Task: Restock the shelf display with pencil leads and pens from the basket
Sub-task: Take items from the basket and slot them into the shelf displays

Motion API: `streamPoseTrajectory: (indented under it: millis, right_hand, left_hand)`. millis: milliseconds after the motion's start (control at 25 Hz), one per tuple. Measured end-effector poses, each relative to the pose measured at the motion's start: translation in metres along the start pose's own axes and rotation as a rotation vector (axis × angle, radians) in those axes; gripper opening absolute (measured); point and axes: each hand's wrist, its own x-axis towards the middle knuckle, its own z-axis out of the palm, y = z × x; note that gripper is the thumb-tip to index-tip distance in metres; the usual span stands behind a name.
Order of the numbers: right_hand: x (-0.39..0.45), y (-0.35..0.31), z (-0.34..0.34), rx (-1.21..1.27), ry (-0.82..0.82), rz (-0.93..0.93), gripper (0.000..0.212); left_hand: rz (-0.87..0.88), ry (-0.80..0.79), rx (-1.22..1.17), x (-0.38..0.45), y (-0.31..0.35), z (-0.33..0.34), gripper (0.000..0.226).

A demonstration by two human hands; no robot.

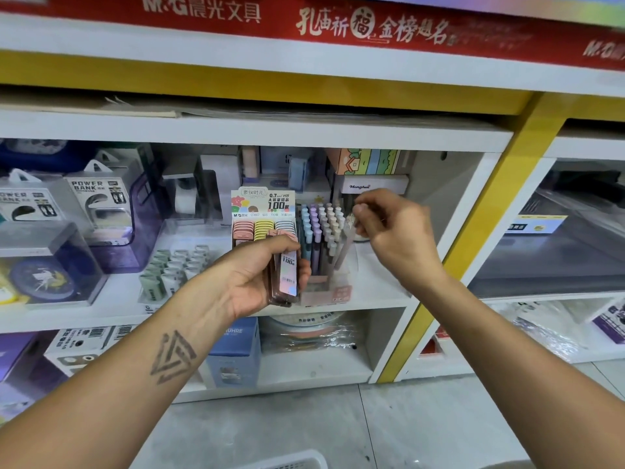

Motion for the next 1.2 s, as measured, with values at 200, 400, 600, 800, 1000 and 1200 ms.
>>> streamPoseTrajectory:
  millis: [200,400,600,800,1000,1200]
  right_hand:
    - [-0.007,0.008,0.011,-0.150,-0.115,-0.100,0.010]
    - [-0.011,0.014,0.014,-0.158,-0.148,-0.077,0.007]
    - [-0.013,0.019,0.018,-0.129,-0.230,0.025,0.012]
    - [-0.005,0.010,0.016,-0.300,-0.131,-0.074,0.020]
    - [-0.002,-0.026,0.027,0.111,-0.227,0.173,0.022]
    - [0.000,-0.044,0.044,0.383,-0.305,0.332,0.017]
  left_hand:
    - [-0.006,-0.042,-0.057,-0.002,0.001,0.000,0.023]
    - [-0.005,-0.066,-0.060,-0.004,0.002,-0.001,0.025]
    - [-0.008,-0.118,-0.052,-0.006,0.002,0.000,0.022]
    - [0.004,-0.164,-0.023,-0.007,0.001,-0.005,0.024]
    - [0.047,-0.221,0.032,-0.011,0.002,-0.010,0.032]
    - [0.068,-0.178,0.050,-0.016,0.008,-0.023,0.044]
